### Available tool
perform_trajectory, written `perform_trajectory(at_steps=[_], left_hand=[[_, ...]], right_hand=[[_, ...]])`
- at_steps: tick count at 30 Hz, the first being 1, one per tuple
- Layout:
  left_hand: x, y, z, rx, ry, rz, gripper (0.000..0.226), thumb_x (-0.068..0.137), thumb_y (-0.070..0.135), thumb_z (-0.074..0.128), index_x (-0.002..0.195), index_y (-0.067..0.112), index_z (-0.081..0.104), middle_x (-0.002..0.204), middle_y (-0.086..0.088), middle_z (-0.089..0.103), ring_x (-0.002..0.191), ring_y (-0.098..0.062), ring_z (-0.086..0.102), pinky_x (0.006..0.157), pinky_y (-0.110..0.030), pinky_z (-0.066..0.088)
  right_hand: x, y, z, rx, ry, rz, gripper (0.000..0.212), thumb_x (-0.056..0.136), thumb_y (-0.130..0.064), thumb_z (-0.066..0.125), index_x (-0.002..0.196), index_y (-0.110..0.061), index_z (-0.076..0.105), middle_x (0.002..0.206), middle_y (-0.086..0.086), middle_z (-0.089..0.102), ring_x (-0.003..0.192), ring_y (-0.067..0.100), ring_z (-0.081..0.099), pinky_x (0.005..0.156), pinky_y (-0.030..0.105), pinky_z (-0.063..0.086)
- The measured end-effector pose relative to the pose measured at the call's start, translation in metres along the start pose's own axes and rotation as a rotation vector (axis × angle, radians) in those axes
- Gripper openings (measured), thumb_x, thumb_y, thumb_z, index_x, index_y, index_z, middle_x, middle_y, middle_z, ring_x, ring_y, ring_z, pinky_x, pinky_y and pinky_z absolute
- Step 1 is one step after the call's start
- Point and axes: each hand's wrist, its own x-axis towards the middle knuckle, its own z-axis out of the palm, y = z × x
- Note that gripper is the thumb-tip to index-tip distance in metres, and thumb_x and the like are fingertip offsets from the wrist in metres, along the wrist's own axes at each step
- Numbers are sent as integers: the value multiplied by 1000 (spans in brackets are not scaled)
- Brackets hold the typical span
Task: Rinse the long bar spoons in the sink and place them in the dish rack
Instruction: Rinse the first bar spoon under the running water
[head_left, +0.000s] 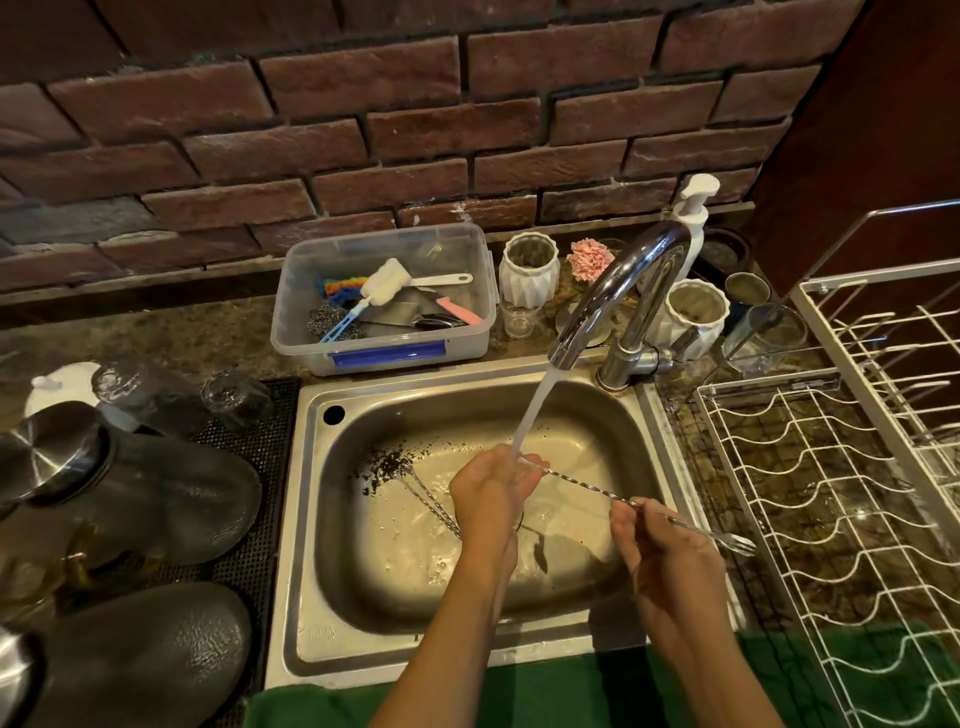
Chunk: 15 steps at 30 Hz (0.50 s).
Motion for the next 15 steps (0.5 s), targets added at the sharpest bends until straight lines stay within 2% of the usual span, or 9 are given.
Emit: perform_trajectory(at_steps=[2, 8, 11, 15], left_hand=[[-1, -1, 2, -31, 5, -35, 17, 97, 15, 62, 98, 1, 70, 79, -16, 75, 77, -27, 75, 71, -31, 62], [-10, -3, 6, -56, -107, -108, 13, 93, 4, 64, 103, -3, 69, 91, -18, 76, 85, -26, 76, 79, -32, 61], [-5, 9, -2, -145, -62, -79, 15, 93, 8, 64, 102, -3, 69, 93, -17, 77, 87, -26, 76, 79, -32, 62], [-3, 11, -1, -157, -35, -74, 14, 92, 4, 64, 101, -6, 67, 94, -18, 77, 89, -26, 76, 81, -32, 61]], right_hand=[[0, 0, 3, 2, -18, -2, 16, 97, -4, 54, 105, 8, 63, 95, 25, 71, 79, 24, 74, 60, 24, 60], [9, 0, 11, -93, -116, -9, 21, 98, -3, 53, 109, 13, 61, 86, 24, 68, 70, 23, 70, 60, 23, 61], [16, -7, 13, -116, -132, -26, 20, 97, -2, 52, 98, 15, 61, 78, 21, 66, 69, 23, 63, 62, 23, 61], [17, -2, 24, -229, -212, -46, 17, 90, -7, 56, 92, 9, 60, 65, 16, 60, 60, 23, 56, 66, 31, 51]])
